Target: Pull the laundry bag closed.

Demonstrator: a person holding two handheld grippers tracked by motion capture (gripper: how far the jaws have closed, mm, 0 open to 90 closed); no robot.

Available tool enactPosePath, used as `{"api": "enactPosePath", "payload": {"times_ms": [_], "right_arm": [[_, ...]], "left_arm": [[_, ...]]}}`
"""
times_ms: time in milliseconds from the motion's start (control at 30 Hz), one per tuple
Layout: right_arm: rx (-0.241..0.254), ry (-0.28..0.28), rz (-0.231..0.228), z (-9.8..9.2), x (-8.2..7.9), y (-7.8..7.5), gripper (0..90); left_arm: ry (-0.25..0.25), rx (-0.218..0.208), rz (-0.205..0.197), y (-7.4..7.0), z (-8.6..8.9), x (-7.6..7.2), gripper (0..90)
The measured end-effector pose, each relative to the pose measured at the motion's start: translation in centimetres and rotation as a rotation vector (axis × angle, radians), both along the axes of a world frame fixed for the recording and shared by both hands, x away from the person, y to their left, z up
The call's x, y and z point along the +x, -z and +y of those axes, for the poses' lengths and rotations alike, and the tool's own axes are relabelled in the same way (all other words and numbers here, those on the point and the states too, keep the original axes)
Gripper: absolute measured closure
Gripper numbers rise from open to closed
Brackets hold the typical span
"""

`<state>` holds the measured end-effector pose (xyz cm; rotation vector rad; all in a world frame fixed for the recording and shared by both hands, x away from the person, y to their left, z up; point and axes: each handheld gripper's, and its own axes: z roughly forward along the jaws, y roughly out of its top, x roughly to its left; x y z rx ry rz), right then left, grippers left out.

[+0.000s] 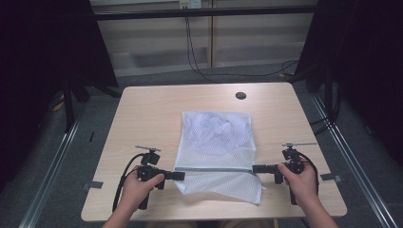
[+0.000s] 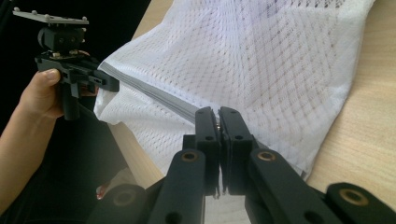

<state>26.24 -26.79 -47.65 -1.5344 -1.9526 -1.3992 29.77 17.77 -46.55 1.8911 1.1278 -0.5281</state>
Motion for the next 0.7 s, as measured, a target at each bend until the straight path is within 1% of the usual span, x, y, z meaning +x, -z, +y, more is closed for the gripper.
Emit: {"api": "enactPosePath", "payload": {"times_ms": [33, 67, 100, 133, 167, 200, 300, 333, 367, 433, 500, 533, 567, 600, 633, 667, 700], "right_arm": [[0.006, 0.001, 0.008, -0.1, 0.0, 0.0, 87.8], [0.008, 0.002, 0.003, -0.1, 0.0, 0.1, 87.7], [-0.003, 0.004, 0.010, -0.2, -0.1, 0.0, 87.7], [0.005, 0.005, 0.013, -0.3, -0.1, 0.1, 87.8], [-0.004, 0.007, 0.004, -0.4, -0.1, 0.1, 87.7], [-0.002, 0.010, 0.014, -0.5, -0.2, 0.1, 87.7], [-0.003, 0.018, 0.013, -0.9, -0.2, 0.1, 87.8], [-0.003, 0.020, 0.007, -1.0, -0.3, 0.2, 87.8], [-0.004, 0.021, 0.014, -1.1, -0.3, 0.2, 87.8], [-0.003, 0.023, 0.012, -1.4, -0.4, 0.2, 87.8], [-0.010, 0.029, 0.009, -1.5, -0.5, 0.2, 87.8], [-0.004, 0.028, 0.015, -1.6, -0.5, 0.2, 87.8], [-0.014, 0.036, 0.012, -1.7, -0.5, 0.2, 87.8], [-0.017, 0.036, 0.004, -1.8, -0.5, 0.2, 87.8], [-0.005, 0.036, 0.013, -1.9, -0.6, 0.2, 87.8], [-0.014, 0.040, 0.005, -2.0, -0.6, 0.2, 87.8], [-0.015, 0.042, 0.010, -2.2, -0.7, 0.2, 87.8]], "left_arm": [[0.000, -0.001, 0.001, 0.0, 0.0, 0.0, 88.4], [-0.001, 0.001, 0.000, 0.0, 0.0, 0.0, 88.4], [0.000, 0.001, 0.003, 0.0, 0.0, 0.0, 88.4], [0.001, 0.004, -0.001, 0.0, 0.0, 0.0, 88.4], [0.002, 0.002, 0.001, -0.1, 0.1, 0.0, 88.4], [-0.001, 0.001, 0.003, -0.1, 0.1, 0.0, 88.4], [-0.002, 0.004, 0.000, -0.1, 0.4, 0.1, 88.5], [-0.003, 0.002, 0.005, -0.1, 0.4, 0.1, 88.5], [-0.002, 0.004, 0.005, -0.1, 0.4, 0.1, 88.4], [0.002, 0.012, -0.008, -0.1, 0.4, 0.1, 88.5], [-0.001, 0.012, -0.005, -0.1, 0.3, 0.0, 88.5], [-0.003, 0.014, -0.004, -0.1, 0.3, 0.0, 88.5], [-0.005, 0.016, -0.005, -0.1, 0.4, 0.0, 88.5], [-0.008, 0.007, 0.007, -0.2, 0.4, 0.0, 88.5], [-0.010, 0.009, 0.007, -0.2, 0.4, 0.0, 88.5], [-0.011, 0.008, 0.008, -0.1, 0.4, 0.0, 88.5], [-0.001, 0.011, 0.006, -0.1, 0.3, 0.0, 88.5]]}}
